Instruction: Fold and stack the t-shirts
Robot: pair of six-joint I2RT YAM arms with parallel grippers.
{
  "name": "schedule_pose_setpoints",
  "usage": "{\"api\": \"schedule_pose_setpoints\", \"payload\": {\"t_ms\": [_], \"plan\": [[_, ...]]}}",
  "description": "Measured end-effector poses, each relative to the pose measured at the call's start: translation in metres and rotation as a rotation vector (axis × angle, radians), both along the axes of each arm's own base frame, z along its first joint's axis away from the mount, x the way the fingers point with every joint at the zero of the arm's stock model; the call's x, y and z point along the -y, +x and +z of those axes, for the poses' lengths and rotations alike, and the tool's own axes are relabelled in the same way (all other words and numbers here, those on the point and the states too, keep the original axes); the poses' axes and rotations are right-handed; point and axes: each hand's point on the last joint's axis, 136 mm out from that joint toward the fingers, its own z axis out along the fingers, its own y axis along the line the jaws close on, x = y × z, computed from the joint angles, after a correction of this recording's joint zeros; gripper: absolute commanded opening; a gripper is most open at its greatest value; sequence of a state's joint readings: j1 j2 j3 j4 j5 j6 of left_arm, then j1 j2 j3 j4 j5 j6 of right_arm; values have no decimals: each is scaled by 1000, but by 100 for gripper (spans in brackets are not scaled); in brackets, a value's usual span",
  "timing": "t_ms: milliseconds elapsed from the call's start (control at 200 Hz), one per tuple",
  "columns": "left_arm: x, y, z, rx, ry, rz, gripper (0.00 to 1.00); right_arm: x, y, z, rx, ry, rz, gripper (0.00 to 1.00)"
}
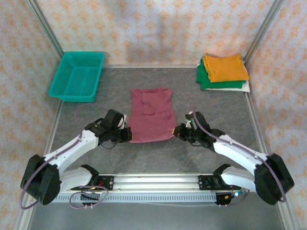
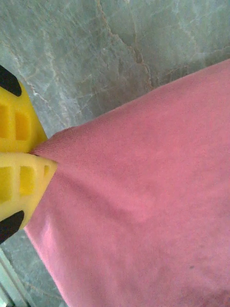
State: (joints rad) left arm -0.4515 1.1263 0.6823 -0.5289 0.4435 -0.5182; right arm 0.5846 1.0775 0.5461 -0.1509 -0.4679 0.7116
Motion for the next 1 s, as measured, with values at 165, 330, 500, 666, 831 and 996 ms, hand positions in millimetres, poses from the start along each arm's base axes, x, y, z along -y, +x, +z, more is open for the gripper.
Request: {"api": "schedule_pose_setpoints", "payload": {"t_ms": [165, 330, 500, 666, 831, 996], "plan": [[-3, 32, 43, 79, -36, 55, 0, 8, 32, 42, 64, -21, -72, 0], [-6, 89, 72, 126, -44, 108, 0, 10, 83, 70, 112, -49, -113, 0], [-2, 140, 86, 155, -22, 100, 0, 10, 134, 73, 120, -105, -125, 0], [-11, 169, 82, 152, 7, 110, 0, 11, 171, 57, 89, -129, -129, 0], [-15, 188, 74, 139, 27, 112, 0, 7, 188, 51, 78, -131, -119, 0], [-22, 212, 70, 139, 42, 125, 6, 6, 216, 57, 95, -126, -124, 0]]}}
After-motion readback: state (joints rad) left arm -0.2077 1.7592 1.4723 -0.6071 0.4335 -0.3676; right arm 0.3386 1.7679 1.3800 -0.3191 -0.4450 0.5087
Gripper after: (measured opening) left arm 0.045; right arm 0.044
